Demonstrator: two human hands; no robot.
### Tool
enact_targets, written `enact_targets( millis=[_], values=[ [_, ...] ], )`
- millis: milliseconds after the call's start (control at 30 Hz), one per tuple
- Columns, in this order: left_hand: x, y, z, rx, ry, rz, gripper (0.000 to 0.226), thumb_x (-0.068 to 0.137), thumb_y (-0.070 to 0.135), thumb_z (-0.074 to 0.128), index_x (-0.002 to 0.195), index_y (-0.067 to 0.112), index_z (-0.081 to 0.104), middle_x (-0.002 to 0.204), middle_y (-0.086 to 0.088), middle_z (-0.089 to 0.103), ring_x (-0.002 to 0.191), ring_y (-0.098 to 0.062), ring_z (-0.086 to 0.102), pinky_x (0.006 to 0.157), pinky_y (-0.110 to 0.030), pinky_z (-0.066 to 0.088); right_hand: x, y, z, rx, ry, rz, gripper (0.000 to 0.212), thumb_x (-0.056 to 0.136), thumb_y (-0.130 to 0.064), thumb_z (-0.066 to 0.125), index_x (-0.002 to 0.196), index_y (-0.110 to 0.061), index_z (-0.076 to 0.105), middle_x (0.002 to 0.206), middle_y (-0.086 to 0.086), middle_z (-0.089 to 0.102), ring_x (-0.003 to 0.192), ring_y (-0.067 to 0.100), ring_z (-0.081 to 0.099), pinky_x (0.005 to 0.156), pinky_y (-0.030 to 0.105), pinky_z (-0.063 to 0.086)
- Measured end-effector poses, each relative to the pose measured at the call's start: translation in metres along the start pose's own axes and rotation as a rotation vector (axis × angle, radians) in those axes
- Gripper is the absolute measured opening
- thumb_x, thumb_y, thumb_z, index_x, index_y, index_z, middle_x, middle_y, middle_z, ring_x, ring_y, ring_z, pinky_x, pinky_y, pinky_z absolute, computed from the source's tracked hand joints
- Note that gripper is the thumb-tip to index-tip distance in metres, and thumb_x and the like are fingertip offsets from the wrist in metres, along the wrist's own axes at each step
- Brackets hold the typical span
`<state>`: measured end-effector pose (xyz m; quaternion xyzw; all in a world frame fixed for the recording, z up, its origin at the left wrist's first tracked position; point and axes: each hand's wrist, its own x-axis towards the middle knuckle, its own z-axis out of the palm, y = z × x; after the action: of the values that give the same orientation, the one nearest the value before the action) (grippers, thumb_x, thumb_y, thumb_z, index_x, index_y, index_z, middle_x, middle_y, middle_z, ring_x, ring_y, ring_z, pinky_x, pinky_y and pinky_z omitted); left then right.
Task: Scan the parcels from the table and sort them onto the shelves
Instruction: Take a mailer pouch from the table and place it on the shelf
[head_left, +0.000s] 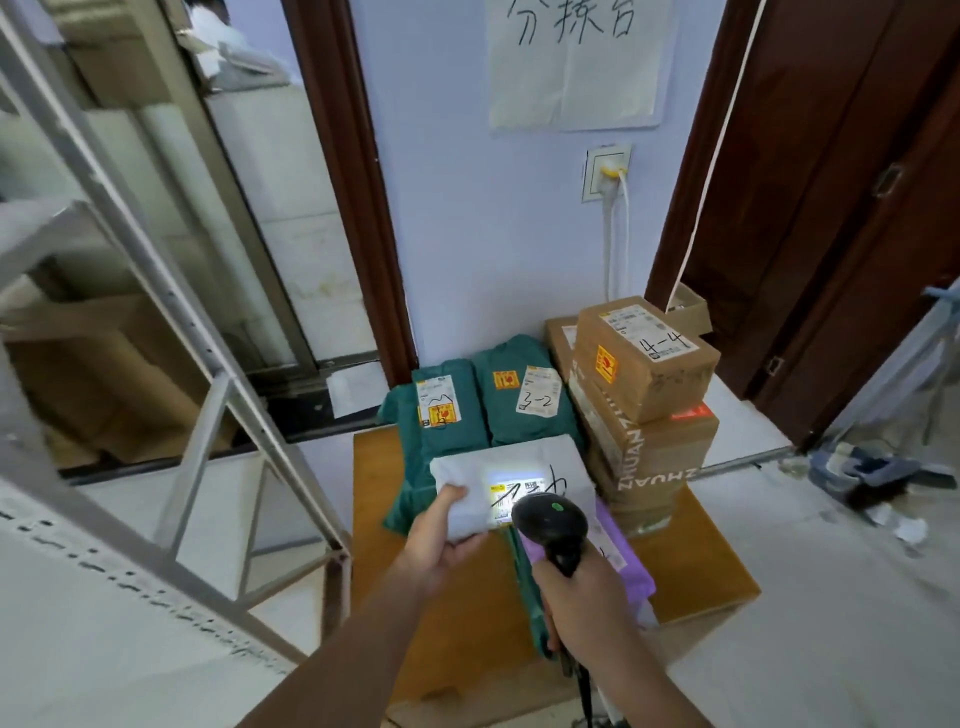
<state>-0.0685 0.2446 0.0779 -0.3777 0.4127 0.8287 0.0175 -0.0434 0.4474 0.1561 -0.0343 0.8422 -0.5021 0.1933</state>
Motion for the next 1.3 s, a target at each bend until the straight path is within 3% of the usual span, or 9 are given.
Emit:
enact_targets(
  millis=[267,467,600,700,900,1133,1300],
  values=[
    [-0.016,-0.004,0.000,-0.066,-0.040,0.042,0.041,0.093,0.025,0.074,0.128,0.008,0.063,0.126,-0.023,0.072,0.099,-0.029,0.076,0.084,-0.038,0.066,-0.007,0.001,-0.010,0.013,-0.065,-0.015,0.016,0.094,-0.012,0.061,0.080,-0.016,0.053,0.052,-0.002,0.044,0.035,0.004,0.042,0.043,0.022,0.036],
    [-0.034,-0.013,0.002,-0.035,-0.043,0.093,0.032,0.094,0.026,0.071,0.121,0.009,0.067,0.106,-0.014,0.079,0.100,-0.027,0.073,0.088,-0.038,0.063,-0.025,0.001,-0.018,0.035,-0.113,-0.047,0.018,0.095,-0.008,0.059,0.080,-0.013,0.051,0.052,0.000,0.044,0.033,0.004,0.043,0.038,0.015,0.037],
    [-0.048,-0.021,0.000,-0.059,-0.038,0.113,0.032,0.093,0.026,0.073,0.121,0.010,0.066,0.114,-0.015,0.071,0.105,-0.029,0.069,0.106,-0.047,0.055,-0.038,0.008,-0.021,0.060,-0.115,-0.064,0.014,0.093,-0.006,0.058,0.081,-0.011,0.052,0.046,-0.002,0.045,0.034,0.013,0.046,0.041,0.026,0.044],
    [-0.058,-0.030,-0.005,-0.064,-0.019,0.133,0.035,0.094,0.028,0.072,0.123,0.010,0.066,0.124,-0.017,0.072,0.116,-0.032,0.070,0.109,-0.048,0.053,-0.047,0.014,-0.022,0.060,-0.134,-0.073,0.011,0.093,-0.006,0.058,0.084,-0.011,0.052,0.045,-0.004,0.046,0.035,0.014,0.048,0.042,0.027,0.045],
    [-0.079,-0.048,-0.019,-0.093,0.015,0.162,0.039,0.096,0.028,0.068,0.130,0.010,0.064,0.121,-0.015,0.076,0.121,-0.032,0.070,0.103,-0.041,0.057,-0.071,0.021,-0.019,0.060,-0.206,-0.095,0.013,0.094,-0.007,0.056,0.081,-0.007,0.054,0.045,0.004,0.048,0.037,0.020,0.049,0.044,0.030,0.047],
    [-0.109,-0.059,-0.058,-0.132,0.064,0.194,0.033,0.097,0.028,0.067,0.126,0.011,0.065,0.115,-0.012,0.079,0.112,-0.027,0.074,0.100,-0.040,0.058,-0.088,0.017,0.006,0.054,-0.308,-0.109,0.007,0.091,-0.009,0.058,0.097,-0.011,0.055,0.050,0.009,0.051,0.040,0.022,0.050,0.045,0.030,0.048],
    [-0.139,-0.063,-0.123,-0.201,0.154,0.217,0.041,0.095,0.031,0.070,0.130,0.010,0.064,0.116,-0.014,0.078,0.109,-0.027,0.076,0.086,-0.034,0.064,-0.108,0.006,0.046,-0.056,-0.415,-0.162,0.010,0.090,-0.013,0.058,0.082,-0.010,0.055,0.045,0.004,0.051,0.039,0.020,0.052,0.048,0.033,0.050]
  ],
)
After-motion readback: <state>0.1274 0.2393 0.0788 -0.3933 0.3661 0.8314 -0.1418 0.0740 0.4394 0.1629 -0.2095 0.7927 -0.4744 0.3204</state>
